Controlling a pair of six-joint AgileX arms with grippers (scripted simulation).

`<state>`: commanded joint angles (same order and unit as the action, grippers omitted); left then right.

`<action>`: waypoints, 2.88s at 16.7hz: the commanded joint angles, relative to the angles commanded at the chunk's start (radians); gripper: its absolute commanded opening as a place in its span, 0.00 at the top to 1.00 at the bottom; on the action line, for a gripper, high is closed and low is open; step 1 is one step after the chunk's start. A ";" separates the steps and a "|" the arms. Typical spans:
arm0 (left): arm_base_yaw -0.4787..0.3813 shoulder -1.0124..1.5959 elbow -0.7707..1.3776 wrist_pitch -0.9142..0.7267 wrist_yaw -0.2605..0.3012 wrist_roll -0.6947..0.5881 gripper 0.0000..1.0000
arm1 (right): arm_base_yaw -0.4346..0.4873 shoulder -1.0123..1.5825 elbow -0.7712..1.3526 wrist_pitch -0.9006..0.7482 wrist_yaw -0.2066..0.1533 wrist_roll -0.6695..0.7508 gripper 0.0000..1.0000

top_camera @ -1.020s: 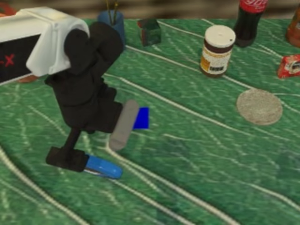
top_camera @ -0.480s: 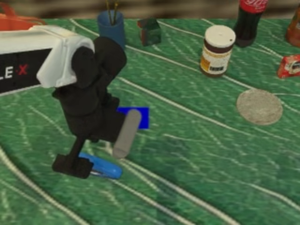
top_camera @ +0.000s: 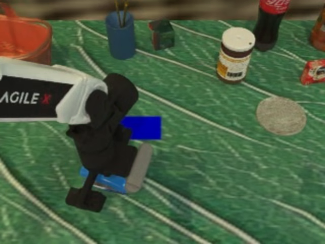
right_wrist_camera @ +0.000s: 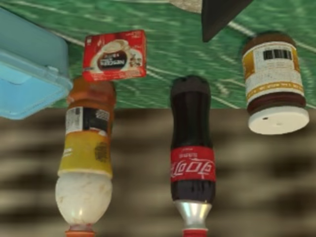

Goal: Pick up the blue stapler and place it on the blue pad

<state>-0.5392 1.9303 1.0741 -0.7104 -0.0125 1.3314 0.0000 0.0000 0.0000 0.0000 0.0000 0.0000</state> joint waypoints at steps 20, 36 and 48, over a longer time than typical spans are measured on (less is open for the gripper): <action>0.000 0.000 0.000 0.000 0.000 0.000 1.00 | 0.000 0.000 0.000 0.000 0.000 0.000 0.00; 0.013 -0.160 0.228 -0.399 0.006 -0.020 1.00 | 0.000 0.000 0.000 0.000 0.000 0.000 0.00; -0.007 -0.094 0.338 -0.451 0.005 -0.225 1.00 | 0.000 0.000 0.000 0.000 0.000 0.000 0.00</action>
<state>-0.5460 1.8367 1.4116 -1.1615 -0.0072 1.1063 0.0000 0.0000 0.0000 0.0000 0.0000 0.0000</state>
